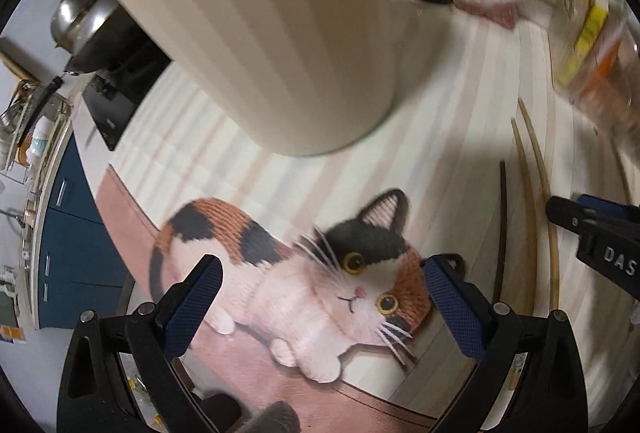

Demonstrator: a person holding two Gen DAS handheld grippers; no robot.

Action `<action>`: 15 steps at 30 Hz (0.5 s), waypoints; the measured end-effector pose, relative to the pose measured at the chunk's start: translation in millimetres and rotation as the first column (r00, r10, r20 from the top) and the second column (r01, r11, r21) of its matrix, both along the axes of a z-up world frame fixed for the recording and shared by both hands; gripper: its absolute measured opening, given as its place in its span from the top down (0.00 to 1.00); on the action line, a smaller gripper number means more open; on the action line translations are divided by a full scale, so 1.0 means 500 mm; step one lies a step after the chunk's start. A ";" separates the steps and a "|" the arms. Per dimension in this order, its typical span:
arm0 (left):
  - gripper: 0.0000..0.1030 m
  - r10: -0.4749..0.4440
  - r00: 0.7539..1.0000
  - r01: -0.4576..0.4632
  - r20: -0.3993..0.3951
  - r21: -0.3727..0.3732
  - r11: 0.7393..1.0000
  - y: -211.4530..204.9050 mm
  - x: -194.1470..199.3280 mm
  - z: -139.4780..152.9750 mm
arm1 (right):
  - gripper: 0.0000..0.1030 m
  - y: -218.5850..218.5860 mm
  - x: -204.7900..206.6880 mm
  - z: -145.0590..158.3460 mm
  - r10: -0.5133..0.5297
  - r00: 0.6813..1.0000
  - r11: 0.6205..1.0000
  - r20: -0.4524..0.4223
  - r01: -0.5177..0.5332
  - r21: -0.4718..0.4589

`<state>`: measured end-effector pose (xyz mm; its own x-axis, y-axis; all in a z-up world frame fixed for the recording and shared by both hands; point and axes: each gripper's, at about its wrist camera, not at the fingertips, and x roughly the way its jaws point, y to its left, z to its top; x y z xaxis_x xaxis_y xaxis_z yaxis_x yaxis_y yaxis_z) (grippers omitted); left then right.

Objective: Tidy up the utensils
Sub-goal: 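Grasp a dark chopstick with the left tool while the right tool grasps a wooden chopstick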

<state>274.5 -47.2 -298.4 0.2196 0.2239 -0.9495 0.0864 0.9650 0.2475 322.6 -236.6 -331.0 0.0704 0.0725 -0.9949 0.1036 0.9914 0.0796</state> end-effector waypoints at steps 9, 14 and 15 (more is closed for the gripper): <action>0.00 -0.014 0.998 0.012 -0.059 -0.035 0.999 -0.025 0.006 -0.030 | 0.92 -0.019 -0.037 -0.024 -0.006 1.000 0.997 -0.026 0.004 -0.071; 0.01 -0.066 0.995 0.057 -0.078 -0.117 0.992 -0.066 0.003 -0.035 | 0.93 -0.090 -0.097 -0.017 -0.077 0.995 0.994 -0.058 0.073 -0.076; 0.03 -0.083 0.993 0.071 -0.083 -0.136 0.988 -0.080 0.002 -0.037 | 0.93 -0.103 -0.109 -0.016 -0.087 0.994 0.994 -0.064 0.082 -0.075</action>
